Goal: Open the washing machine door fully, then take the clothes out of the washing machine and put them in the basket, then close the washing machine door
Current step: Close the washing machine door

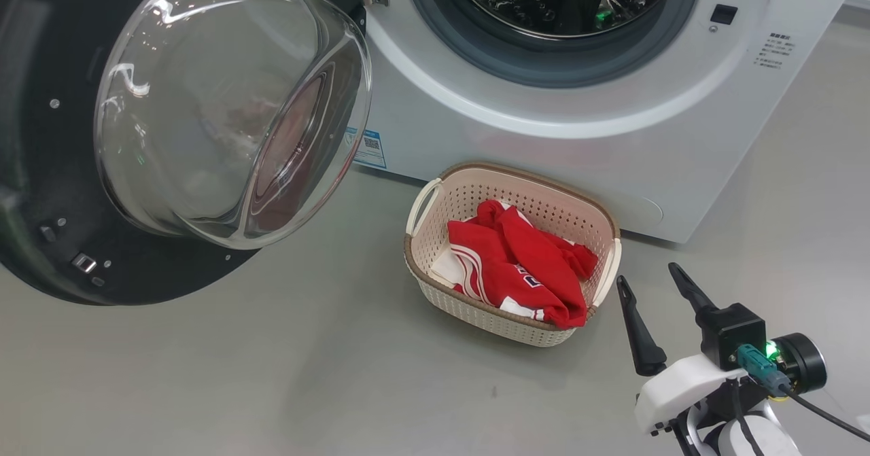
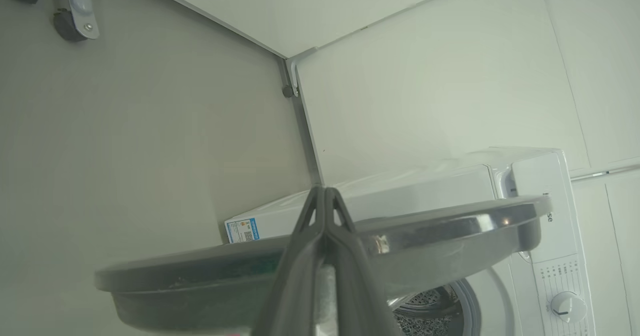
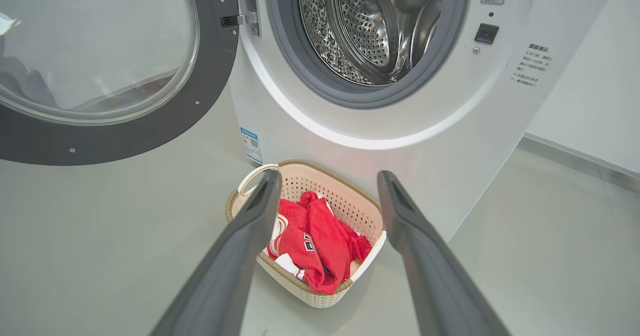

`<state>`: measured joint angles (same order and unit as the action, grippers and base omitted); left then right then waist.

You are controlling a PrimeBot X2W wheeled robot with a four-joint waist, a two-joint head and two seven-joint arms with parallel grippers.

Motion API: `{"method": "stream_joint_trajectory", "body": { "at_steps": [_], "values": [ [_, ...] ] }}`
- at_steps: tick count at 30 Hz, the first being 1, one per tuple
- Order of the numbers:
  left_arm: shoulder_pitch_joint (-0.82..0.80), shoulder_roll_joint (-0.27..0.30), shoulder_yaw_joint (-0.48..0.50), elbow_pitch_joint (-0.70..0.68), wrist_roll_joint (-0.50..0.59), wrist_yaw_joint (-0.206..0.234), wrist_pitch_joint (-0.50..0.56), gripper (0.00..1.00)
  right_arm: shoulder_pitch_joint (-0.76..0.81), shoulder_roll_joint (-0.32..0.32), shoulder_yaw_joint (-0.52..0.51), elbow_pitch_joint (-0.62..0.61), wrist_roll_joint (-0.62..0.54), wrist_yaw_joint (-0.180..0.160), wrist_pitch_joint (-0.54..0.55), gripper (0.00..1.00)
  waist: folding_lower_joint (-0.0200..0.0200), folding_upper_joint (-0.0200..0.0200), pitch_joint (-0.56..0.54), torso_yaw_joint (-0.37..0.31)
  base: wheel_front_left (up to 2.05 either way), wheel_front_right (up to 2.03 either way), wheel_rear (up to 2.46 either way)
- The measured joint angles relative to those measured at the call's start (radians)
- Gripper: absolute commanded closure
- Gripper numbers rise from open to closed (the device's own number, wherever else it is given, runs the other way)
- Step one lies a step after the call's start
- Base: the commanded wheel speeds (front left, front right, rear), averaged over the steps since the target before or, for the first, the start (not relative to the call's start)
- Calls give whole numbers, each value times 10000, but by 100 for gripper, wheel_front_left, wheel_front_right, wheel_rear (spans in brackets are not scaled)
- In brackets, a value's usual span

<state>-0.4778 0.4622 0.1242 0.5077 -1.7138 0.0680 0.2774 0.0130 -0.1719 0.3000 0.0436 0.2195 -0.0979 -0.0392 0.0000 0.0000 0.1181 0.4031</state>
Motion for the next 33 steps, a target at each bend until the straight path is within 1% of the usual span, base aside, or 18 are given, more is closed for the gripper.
{"method": "stream_joint_trajectory", "body": {
  "at_steps": [3,10,20,33],
  "values": [
    [-146,-23,-270,123,29,-44,228,100,-7,-4,-31,0,0,0,0,0,0,0,34,-33,0,0,0],
    [-367,-21,-397,489,77,-221,508,100,-17,-4,-40,0,0,0,-2,0,0,0,87,-90,0,0,0],
    [-564,-2,-539,800,61,-587,997,100,-18,-15,-52,8,0,0,-12,0,0,0,83,-61,0,0,0],
    [-559,-52,-462,775,-658,-1271,2111,100,-27,-52,-19,6,-107,-13,-29,0,0,0,54,5,0,0,0]
  ]
}}
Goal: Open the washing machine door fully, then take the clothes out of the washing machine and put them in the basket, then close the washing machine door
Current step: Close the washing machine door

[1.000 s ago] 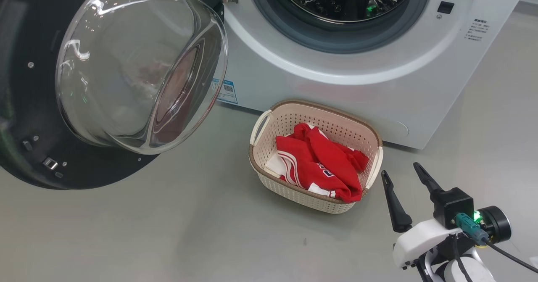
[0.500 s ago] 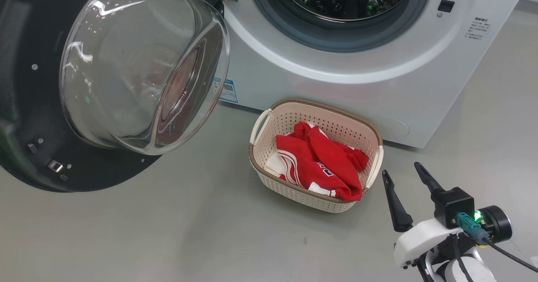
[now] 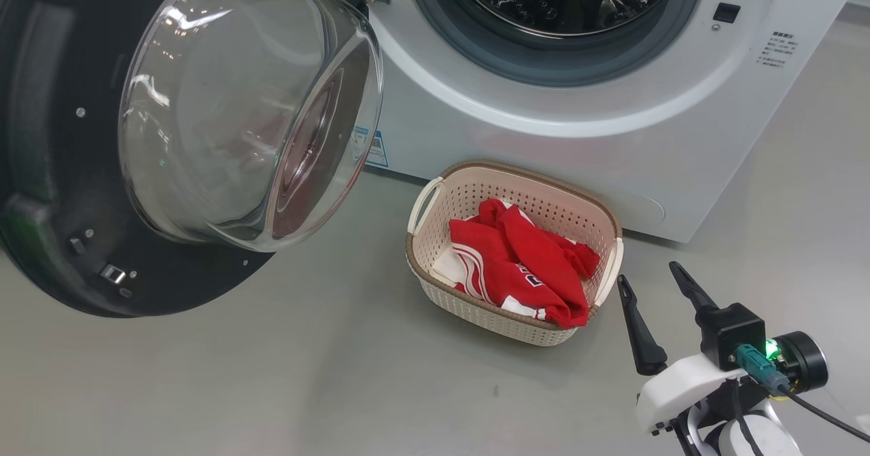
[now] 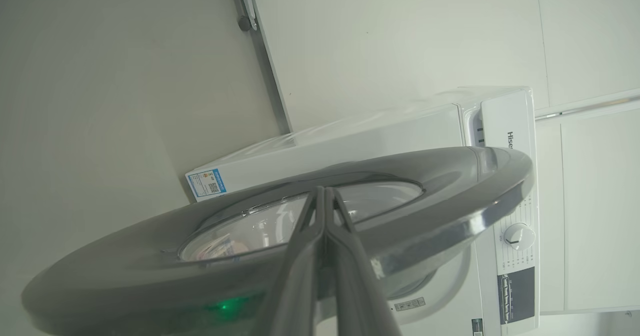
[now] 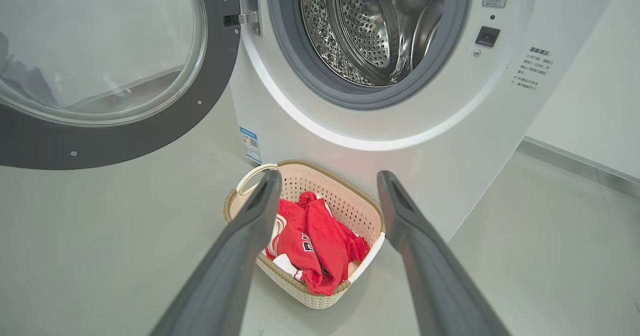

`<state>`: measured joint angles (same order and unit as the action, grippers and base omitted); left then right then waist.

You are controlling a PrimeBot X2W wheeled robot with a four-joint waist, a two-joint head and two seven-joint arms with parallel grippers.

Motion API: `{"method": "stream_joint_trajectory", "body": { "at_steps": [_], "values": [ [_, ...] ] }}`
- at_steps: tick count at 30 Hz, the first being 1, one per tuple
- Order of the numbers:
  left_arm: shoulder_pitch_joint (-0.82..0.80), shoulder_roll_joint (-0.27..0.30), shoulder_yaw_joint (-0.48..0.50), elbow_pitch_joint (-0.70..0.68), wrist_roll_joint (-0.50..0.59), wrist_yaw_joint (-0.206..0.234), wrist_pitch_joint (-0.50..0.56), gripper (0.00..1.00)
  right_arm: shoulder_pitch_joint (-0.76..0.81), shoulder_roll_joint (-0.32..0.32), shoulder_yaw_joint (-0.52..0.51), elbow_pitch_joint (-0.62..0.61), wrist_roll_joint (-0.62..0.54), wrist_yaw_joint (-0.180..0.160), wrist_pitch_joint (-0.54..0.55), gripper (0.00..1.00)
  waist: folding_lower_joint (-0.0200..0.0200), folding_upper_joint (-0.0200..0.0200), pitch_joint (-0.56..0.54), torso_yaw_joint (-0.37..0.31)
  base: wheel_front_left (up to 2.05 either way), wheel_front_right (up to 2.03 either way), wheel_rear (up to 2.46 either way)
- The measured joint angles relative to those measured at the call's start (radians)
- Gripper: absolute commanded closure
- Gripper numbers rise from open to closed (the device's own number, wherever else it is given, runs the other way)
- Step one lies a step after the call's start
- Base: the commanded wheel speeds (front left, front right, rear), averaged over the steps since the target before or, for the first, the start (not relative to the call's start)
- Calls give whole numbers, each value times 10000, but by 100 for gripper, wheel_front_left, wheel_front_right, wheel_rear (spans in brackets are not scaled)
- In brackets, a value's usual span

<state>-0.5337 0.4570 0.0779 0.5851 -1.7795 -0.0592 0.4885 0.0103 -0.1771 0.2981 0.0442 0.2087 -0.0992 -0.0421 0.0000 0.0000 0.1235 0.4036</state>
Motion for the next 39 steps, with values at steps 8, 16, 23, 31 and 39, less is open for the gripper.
{"method": "stream_joint_trajectory", "body": {
  "at_steps": [8,16,23,31,39],
  "values": [
    [73,-163,-8,-314,-351,-303,734,100,0,63,-31,-6,0,-4,-132,0,0,0,-15,-22,0,0,0],
    [459,-297,234,-913,-865,-518,1478,100,0,144,-54,-10,0,-12,-265,0,0,0,-62,-139,0,0,0],
    [981,-408,242,-1710,-1300,-541,2090,100,0,221,-102,-13,0,-13,-485,0,0,0,-101,-326,0,0,0],
    [1684,-606,234,-2725,-1402,-606,2646,100,7,268,-211,-13,4,-63,-606,0,0,0,-138,-493,0,0,0],
    [2531,-665,493,-3900,-1404,-606,2913,100,5,545,-209,0,130,-88,-796,0,0,0,-159,-838,0,0,0]
  ]
}}
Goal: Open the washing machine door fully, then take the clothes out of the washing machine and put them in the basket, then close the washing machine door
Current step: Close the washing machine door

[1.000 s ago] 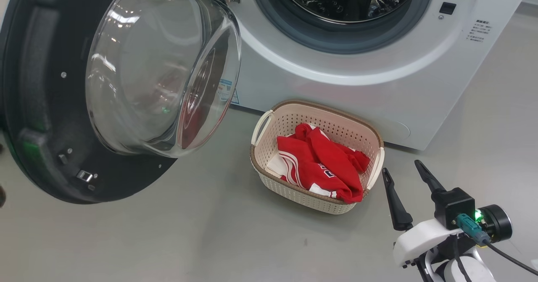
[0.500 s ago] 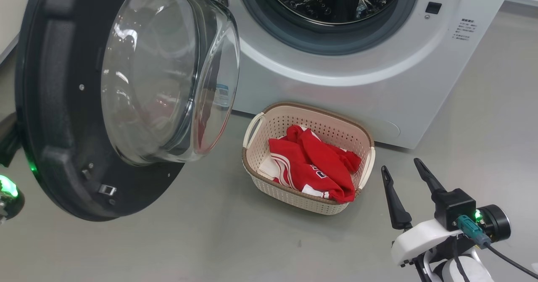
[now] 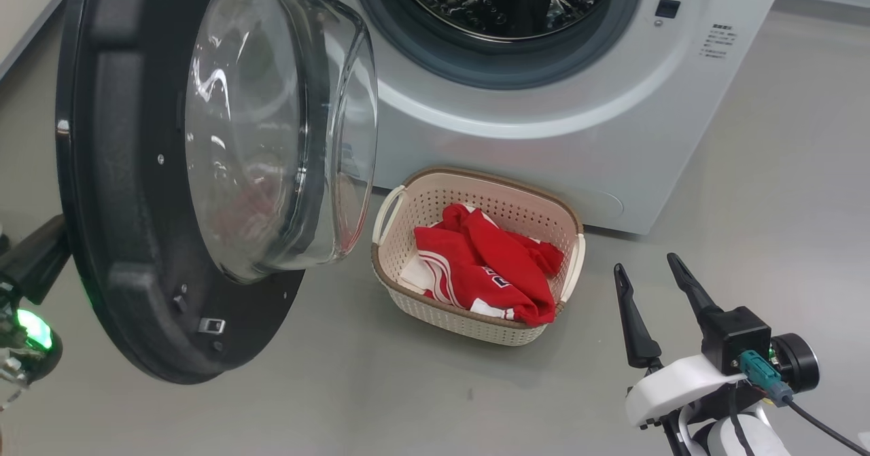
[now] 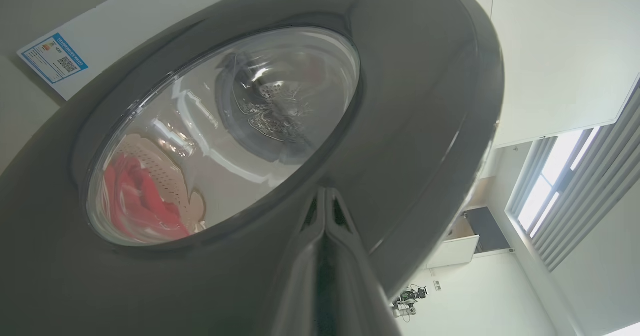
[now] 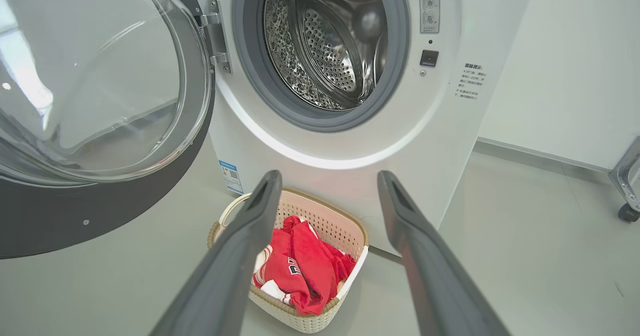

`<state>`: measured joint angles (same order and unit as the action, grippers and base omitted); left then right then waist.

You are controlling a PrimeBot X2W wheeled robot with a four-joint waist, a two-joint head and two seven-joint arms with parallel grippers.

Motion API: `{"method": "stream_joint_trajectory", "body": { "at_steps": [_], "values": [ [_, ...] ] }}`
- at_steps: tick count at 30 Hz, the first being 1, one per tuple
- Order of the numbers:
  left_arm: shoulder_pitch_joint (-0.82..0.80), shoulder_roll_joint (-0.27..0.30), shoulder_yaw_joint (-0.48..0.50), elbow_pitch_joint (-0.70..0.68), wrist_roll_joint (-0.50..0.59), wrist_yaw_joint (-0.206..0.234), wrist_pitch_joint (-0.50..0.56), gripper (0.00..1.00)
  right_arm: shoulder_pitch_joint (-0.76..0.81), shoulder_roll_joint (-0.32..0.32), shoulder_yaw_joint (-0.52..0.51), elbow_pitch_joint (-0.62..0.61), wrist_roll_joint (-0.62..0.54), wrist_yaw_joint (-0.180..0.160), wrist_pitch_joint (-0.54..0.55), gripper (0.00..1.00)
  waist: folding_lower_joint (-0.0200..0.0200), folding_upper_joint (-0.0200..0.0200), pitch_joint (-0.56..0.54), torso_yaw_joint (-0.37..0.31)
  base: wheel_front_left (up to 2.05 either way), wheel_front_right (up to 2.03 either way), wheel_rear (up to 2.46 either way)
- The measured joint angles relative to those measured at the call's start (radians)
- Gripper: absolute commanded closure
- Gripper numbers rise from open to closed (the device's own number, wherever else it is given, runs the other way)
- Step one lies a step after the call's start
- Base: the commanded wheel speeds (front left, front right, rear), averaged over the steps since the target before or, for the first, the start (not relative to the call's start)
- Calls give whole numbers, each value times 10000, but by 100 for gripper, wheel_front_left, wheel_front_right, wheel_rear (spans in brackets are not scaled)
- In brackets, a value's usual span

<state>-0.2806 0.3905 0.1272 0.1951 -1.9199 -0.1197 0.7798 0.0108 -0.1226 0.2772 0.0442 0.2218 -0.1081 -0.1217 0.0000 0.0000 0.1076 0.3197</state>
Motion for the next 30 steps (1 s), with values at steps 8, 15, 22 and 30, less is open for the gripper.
{"method": "stream_joint_trajectory", "body": {
  "at_steps": [8,15,22,30],
  "values": [
    [579,-77,-54,-1012,-69,0,414,100,1,52,17,54,69,-2,-134,0,0,0,-8,-374,0,0,0],
    [1062,-117,-286,-1707,-71,0,706,100,1,75,21,138,73,-2,-265,0,0,0,-3,-716,0,0,0],
    [1421,-240,-362,-2173,-71,0,786,100,-2,123,77,265,77,-2,-339,0,0,0,-53,-1125,0,0,0],
    [1557,-451,-416,-2399,-69,2,675,100,-6,221,161,309,82,-2,-428,0,0,1,-81,-1762,0,0,0]
  ]
}}
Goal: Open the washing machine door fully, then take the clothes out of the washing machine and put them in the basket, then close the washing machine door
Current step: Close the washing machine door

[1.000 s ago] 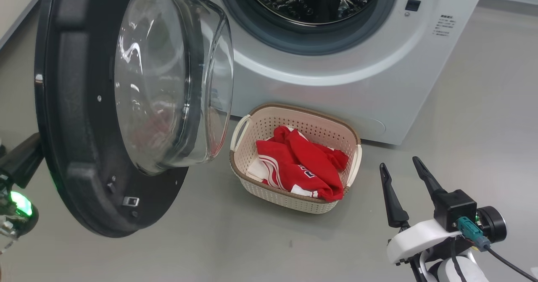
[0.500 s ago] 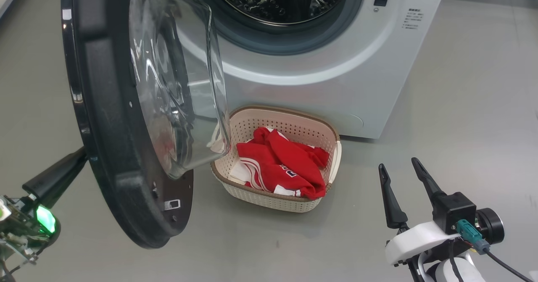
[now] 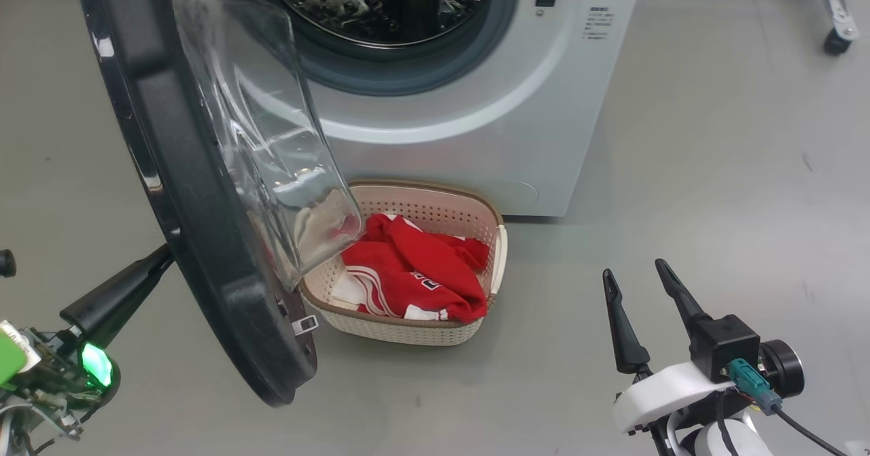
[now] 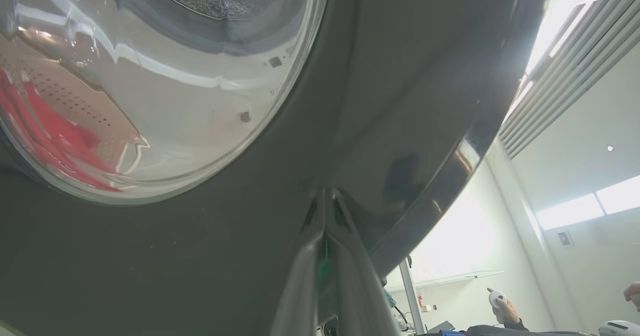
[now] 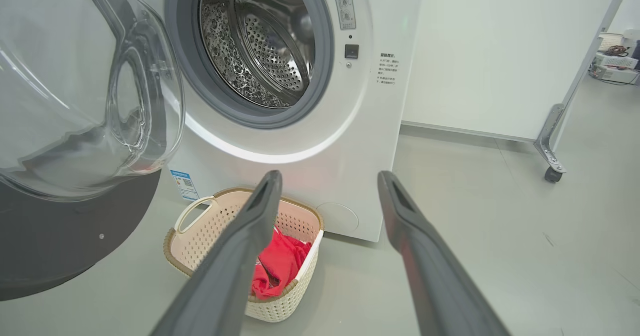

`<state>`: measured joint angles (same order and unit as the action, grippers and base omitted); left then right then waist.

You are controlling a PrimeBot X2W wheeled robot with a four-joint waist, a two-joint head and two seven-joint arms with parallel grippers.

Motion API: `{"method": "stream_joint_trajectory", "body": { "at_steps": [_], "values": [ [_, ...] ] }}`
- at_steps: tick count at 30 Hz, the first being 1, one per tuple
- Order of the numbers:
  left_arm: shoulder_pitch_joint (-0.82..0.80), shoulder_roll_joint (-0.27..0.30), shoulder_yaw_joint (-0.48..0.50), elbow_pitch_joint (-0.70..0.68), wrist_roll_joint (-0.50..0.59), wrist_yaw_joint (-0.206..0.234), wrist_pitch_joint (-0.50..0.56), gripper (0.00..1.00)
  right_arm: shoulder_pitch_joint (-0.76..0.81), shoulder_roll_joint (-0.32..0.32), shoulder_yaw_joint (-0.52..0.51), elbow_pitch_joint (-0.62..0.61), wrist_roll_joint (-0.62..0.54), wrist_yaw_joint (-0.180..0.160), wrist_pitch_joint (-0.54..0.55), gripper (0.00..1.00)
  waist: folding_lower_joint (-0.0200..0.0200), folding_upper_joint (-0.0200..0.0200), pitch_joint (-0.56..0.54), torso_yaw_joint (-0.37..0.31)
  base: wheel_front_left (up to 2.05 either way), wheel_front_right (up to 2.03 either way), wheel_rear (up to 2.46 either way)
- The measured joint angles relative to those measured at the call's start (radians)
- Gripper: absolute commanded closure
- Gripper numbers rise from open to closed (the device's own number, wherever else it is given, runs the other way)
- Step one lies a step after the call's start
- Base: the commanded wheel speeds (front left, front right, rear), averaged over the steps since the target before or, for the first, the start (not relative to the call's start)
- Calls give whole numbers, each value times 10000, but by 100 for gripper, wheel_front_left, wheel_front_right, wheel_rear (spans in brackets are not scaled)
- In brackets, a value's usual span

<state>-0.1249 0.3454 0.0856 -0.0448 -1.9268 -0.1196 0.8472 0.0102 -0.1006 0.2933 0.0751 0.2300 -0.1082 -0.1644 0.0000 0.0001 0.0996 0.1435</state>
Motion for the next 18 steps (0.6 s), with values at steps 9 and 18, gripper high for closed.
{"method": "stream_joint_trajectory", "body": {
  "at_steps": [9,18],
  "values": [
    [-48,-224,-15,-8,0,276,-318,100,-25,67,94,-4,31,0,-77,0,0,0,158,-822,0,0,0],
    [-734,-570,-228,-17,98,368,-732,100,-360,113,140,-6,88,2,-174,0,0,0,565,-1598,0,0,0]
  ]
}}
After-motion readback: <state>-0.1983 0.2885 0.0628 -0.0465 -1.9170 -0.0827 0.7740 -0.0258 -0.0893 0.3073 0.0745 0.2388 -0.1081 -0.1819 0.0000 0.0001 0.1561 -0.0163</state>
